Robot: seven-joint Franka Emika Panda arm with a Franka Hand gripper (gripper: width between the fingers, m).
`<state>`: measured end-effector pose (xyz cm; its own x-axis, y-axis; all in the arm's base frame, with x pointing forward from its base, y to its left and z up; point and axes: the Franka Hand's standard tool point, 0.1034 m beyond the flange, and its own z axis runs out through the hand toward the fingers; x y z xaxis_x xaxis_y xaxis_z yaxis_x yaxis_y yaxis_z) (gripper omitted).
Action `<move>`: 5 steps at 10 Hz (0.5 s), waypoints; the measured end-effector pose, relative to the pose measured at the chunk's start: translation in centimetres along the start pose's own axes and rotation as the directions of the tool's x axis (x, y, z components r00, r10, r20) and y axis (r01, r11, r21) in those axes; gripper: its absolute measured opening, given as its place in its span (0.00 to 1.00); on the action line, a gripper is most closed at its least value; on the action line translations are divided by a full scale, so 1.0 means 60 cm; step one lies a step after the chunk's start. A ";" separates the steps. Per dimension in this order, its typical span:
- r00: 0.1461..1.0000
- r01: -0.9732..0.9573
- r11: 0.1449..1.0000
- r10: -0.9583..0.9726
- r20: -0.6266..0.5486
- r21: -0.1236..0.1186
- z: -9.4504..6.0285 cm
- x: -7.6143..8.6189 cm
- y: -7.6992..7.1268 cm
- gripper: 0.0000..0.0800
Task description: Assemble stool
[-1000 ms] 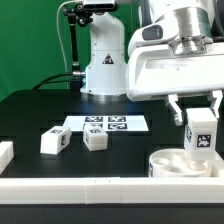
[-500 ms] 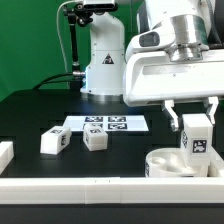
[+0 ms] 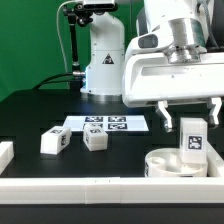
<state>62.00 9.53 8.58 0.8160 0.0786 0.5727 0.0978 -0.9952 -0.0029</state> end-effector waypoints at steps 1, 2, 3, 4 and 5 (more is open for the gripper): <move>1.000 0.000 1.000 0.000 0.000 0.000 0.000 0.000 0.000 0.76; 1.000 -0.001 1.000 0.001 0.008 0.002 0.000 -0.001 -0.001 0.76; 1.000 -0.002 1.000 0.002 0.020 0.007 -0.005 0.002 -0.003 0.80; 1.000 -0.008 1.000 0.008 0.028 0.011 -0.010 0.007 -0.004 0.80; 0.998 -0.029 0.999 0.028 0.064 0.018 -0.021 0.013 -0.002 0.81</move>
Offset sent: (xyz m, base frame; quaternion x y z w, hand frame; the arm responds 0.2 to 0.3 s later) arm -0.0057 0.0025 0.0157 0.0047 -0.0317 0.0318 0.9990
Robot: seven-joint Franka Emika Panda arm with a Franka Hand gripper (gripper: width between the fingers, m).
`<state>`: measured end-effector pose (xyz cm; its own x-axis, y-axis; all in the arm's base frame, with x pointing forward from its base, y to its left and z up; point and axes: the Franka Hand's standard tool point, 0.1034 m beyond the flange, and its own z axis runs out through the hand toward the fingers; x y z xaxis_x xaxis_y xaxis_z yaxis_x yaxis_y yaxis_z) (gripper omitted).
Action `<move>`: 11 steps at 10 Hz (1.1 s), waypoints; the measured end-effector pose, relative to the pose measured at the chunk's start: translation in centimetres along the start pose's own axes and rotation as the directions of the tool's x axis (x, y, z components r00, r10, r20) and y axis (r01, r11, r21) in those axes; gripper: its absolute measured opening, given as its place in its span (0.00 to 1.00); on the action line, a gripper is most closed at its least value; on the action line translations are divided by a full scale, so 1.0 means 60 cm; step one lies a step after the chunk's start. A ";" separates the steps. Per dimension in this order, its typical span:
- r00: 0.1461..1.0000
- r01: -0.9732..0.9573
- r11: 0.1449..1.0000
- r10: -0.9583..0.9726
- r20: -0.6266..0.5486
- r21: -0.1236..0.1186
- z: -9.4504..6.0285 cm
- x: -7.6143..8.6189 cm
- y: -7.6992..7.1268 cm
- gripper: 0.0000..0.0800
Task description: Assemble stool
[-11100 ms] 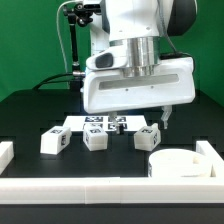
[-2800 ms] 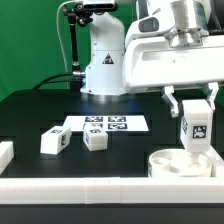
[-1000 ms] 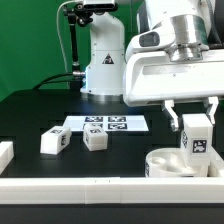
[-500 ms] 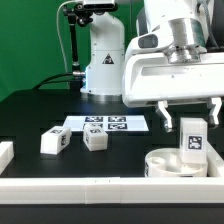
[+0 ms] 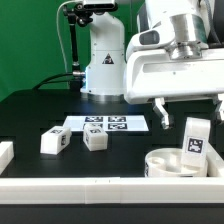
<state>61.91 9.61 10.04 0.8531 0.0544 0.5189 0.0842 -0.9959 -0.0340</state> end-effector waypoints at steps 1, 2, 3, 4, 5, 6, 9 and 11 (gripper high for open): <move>0.999 -0.034 0.999 0.034 0.033 0.008 -0.012 0.009 0.003 0.81; 0.996 -0.069 0.998 0.068 0.055 0.014 -0.019 0.017 0.004 0.81; 0.994 -0.083 0.996 0.082 0.068 0.019 -0.024 0.022 0.003 0.81; 0.995 -0.082 0.996 0.081 0.064 0.018 -0.023 0.021 0.004 0.81; 0.995 -0.082 0.996 0.081 0.066 0.017 -0.021 0.019 0.004 0.81; 0.994 -0.082 0.996 0.081 0.072 0.018 -0.021 0.018 0.003 0.81; 0.978 -0.090 0.995 0.080 0.191 0.042 -0.017 0.005 -0.007 0.81; 0.924 -0.172 0.984 0.147 0.353 0.040 -0.019 -0.003 -0.022 0.81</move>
Offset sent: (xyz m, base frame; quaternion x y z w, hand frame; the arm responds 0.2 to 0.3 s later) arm 0.0000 0.0000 0.0000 0.0000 0.0000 0.0000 1.0000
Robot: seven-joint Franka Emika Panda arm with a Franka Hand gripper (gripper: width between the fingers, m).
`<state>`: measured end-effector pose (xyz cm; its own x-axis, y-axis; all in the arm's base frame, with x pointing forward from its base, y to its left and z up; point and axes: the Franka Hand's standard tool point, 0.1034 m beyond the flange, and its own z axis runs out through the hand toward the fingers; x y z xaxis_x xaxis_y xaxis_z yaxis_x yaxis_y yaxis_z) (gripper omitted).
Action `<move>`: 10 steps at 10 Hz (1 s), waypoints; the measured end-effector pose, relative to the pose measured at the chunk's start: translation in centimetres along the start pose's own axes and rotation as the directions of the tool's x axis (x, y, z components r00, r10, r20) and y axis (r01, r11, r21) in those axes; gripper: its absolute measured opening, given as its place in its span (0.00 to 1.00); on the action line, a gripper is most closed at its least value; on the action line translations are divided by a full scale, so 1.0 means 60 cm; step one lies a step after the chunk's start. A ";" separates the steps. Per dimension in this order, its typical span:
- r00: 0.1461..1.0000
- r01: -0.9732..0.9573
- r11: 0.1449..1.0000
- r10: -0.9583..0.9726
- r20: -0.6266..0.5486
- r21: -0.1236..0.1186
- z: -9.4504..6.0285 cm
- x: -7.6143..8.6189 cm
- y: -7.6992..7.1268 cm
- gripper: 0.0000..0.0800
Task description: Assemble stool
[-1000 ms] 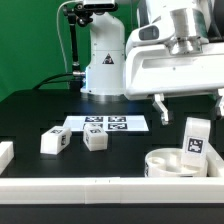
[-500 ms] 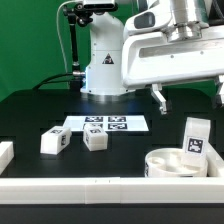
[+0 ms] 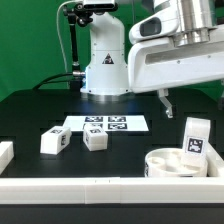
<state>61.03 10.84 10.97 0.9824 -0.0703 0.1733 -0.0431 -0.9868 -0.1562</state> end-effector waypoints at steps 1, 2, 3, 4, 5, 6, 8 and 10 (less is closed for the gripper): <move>0.999 -0.016 1.000 0.015 0.048 0.005 -0.003 0.003 -0.001 0.81; 0.992 -0.015 1.000 0.014 0.128 0.007 -0.002 -0.007 -0.001 0.81; 0.979 -0.017 1.000 0.014 0.204 0.012 -0.004 -0.010 -0.001 0.81; 0.968 -0.019 1.000 0.014 0.249 0.015 -0.003 -0.010 -0.001 0.81; 0.957 -0.018 1.000 0.012 0.290 0.016 0.001 -0.011 -0.001 0.81; 0.967 -0.006 1.000 0.004 0.256 0.007 0.011 -0.006 0.002 0.81; 0.969 -0.065 0.997 0.072 0.237 -0.039 0.017 -0.007 -0.001 0.81; 0.972 -0.056 0.996 0.069 0.226 -0.063 0.020 -0.011 -0.013 0.81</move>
Offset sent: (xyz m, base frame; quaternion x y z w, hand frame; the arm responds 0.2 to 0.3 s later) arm 0.0000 0.0000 0.0000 0.0000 -0.1296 0.0000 0.9916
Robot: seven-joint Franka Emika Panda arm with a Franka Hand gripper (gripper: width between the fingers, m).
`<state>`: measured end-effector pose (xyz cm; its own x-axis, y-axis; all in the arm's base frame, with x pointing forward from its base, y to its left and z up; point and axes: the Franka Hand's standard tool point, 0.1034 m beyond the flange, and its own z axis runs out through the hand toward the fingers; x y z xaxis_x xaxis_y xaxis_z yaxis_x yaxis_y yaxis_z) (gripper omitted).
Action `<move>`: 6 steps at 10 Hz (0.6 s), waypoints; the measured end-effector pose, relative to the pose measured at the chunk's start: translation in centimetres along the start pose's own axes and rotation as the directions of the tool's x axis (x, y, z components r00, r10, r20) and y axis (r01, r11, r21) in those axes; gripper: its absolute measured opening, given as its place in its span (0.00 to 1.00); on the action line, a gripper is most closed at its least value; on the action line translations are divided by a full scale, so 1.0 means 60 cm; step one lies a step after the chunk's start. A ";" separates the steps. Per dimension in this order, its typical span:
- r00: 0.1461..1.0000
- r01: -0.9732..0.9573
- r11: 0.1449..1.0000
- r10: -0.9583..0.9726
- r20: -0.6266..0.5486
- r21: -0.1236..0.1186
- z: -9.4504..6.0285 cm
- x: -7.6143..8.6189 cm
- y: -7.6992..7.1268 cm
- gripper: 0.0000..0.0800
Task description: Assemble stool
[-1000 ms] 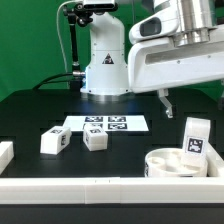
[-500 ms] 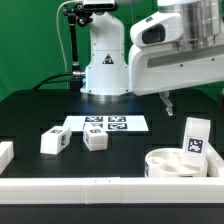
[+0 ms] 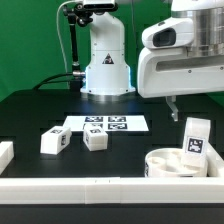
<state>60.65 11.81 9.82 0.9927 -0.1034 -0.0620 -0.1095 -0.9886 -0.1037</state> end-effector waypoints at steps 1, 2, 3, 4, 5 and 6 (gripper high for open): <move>1.000 -0.001 1.000 0.001 0.000 0.000 0.000 0.000 0.001 0.81; 1.000 -0.001 1.000 0.001 0.001 0.000 0.001 0.000 0.001 0.81; 1.000 -0.002 1.000 0.002 0.001 0.000 0.001 0.000 0.002 0.81; 1.000 -0.030 1.000 0.030 0.001 -0.001 0.001 0.001 0.004 0.81; 0.991 -0.134 0.991 0.134 -0.002 -0.013 0.000 0.004 0.011 0.81; 0.984 -0.178 0.984 0.177 -0.010 -0.023 0.000 0.012 0.013 0.81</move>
Offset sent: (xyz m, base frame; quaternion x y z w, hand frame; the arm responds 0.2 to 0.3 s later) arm 0.0000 0.0000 0.0000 0.0000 0.0000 0.0000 1.0000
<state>61.26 10.98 9.72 0.9580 -0.2783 -0.0693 -0.2829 -0.9567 -0.0685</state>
